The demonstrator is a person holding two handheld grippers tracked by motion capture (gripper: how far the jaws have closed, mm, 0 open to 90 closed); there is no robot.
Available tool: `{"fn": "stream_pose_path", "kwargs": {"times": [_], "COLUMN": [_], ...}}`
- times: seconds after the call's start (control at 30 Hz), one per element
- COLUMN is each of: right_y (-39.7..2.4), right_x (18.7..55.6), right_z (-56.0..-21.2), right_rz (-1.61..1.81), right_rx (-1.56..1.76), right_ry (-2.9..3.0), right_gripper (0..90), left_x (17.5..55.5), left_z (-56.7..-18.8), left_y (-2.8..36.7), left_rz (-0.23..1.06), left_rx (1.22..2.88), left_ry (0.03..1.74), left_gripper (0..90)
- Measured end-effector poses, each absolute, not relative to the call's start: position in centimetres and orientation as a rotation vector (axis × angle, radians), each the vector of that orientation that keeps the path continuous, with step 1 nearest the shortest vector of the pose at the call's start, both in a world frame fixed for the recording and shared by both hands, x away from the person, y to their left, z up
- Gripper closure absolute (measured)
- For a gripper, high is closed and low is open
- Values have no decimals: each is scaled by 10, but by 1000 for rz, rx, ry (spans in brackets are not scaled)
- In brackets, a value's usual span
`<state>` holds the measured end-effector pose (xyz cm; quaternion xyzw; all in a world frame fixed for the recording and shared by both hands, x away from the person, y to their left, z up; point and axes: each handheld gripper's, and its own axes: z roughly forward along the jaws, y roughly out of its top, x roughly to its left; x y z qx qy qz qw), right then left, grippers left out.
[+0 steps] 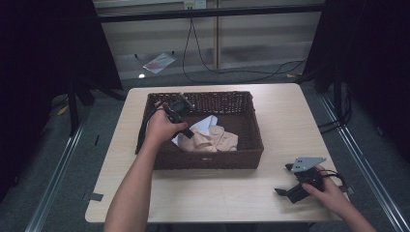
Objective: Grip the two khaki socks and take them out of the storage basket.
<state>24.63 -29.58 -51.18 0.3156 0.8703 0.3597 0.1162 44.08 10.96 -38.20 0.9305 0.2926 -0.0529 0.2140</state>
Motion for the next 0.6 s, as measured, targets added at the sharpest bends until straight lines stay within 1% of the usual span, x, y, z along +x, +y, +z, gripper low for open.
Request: {"fn": "stream_pose_path", "kwargs": {"times": [0.37,0.6], "right_y": [-296,-296], "right_x": [246,246], "right_z": [-512,-512], "right_rz": [1051,1048], "right_rx": [920,914], "right_ry": [2548,2545], "right_gripper": [0,0], "left_x": [436,433], "left_z": [-344,-320], "left_y": [116,122], "left_rz": [-191,-180], "left_rx": [2544,2516], "left_ry": [853,890], "left_gripper": [849,848]}}
